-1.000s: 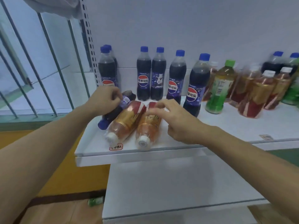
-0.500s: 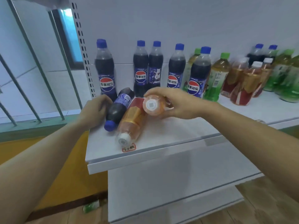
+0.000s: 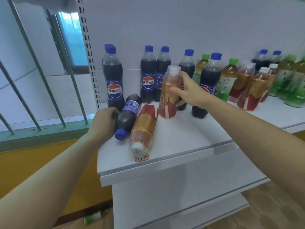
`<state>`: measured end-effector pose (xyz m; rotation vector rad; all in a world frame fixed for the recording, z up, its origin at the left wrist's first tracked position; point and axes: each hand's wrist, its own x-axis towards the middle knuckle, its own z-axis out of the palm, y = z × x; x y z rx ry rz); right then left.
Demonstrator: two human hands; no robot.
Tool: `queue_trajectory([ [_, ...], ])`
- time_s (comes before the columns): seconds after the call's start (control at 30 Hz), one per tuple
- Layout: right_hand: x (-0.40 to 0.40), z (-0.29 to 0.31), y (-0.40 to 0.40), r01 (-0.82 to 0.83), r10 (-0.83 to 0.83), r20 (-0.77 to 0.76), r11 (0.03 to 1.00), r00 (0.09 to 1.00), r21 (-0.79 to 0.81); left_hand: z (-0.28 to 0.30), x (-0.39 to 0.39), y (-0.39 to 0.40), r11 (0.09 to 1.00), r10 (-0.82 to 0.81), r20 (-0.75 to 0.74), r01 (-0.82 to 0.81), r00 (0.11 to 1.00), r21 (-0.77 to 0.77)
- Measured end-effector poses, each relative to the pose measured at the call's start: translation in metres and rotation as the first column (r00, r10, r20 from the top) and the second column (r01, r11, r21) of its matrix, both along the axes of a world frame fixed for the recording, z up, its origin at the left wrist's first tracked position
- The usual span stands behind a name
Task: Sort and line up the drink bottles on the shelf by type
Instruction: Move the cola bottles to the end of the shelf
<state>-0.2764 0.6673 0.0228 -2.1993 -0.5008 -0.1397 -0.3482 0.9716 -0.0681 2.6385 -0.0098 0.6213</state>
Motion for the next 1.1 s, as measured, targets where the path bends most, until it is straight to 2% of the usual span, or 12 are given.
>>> queue_trajectory([
  [0.17, 0.005, -0.006, 0.007, 0.038, -0.038, -0.014, 0.997, 0.999, 0.069, 0.000, -0.001, -0.001, 0.998, 0.006, -0.041, -0.009, 0.999, -0.059],
  [0.3, -0.003, -0.007, 0.015, 0.169, -0.169, 0.027, 0.986, 0.985, 0.006, 0.001, -0.001, 0.000, 0.997, -0.003, -0.061, -0.002, 0.998, -0.073],
  [0.4, -0.018, -0.013, 0.025, 0.379, -0.388, 0.164, 0.921, 0.907, 0.085, 0.003, -0.003, -0.001, 0.998, -0.013, -0.096, 0.007, 0.995, -0.067],
  [0.47, -0.036, -0.022, 0.032, 0.405, -0.419, 0.337, 0.907, 0.843, 0.115, 0.004, -0.005, -0.001, 0.998, -0.013, -0.110, 0.006, 0.994, -0.059],
  [0.53, -0.060, -0.027, 0.037, 0.303, -0.267, 0.447, 0.953, 0.854, -0.010, 0.003, -0.006, -0.001, 0.999, -0.012, -0.124, 0.006, 0.992, -0.053],
  [0.6, -0.086, -0.029, 0.041, 0.106, 0.022, 0.427, 0.956, 0.904, -0.273, 0.004, -0.006, -0.001, 0.999, -0.006, -0.129, 0.000, 0.992, -0.046],
  [0.7, -0.114, -0.034, 0.055, -0.113, 0.364, 0.253, 0.740, 0.896, -0.663, 0.003, -0.005, -0.001, 0.999, 0.051, -0.132, -0.051, 0.990, 0.004],
  [0.8, -0.121, -0.039, 0.069, -0.132, 0.469, 0.247, 0.639, 0.848, -0.758, 0.003, -0.006, -0.001, 0.995, 0.100, -0.159, -0.103, 0.982, -0.013],
  [0.87, -0.120, -0.034, 0.071, -0.150, 0.482, 0.241, 0.640, 0.842, -0.754, 0.002, -0.006, 0.000, 0.994, 0.096, -0.170, -0.104, 0.981, -0.041],
  [0.93, -0.115, -0.028, 0.068, -0.187, 0.452, 0.237, 0.711, 0.860, -0.678, 0.000, -0.005, 0.002, 0.994, 0.089, -0.176, -0.099, 0.980, -0.046],
  [1.03, -0.107, -0.019, 0.066, -0.149, 0.313, 0.313, 0.880, 0.897, -0.451, -0.001, -0.002, 0.004, 0.994, 0.074, -0.185, -0.089, 0.980, -0.070],
  [1.1, -0.103, -0.013, 0.072, -0.059, 0.137, 0.322, 0.969, 0.937, -0.240, -0.003, -0.001, 0.006, 0.991, 0.080, -0.185, -0.099, 0.979, -0.094],
])
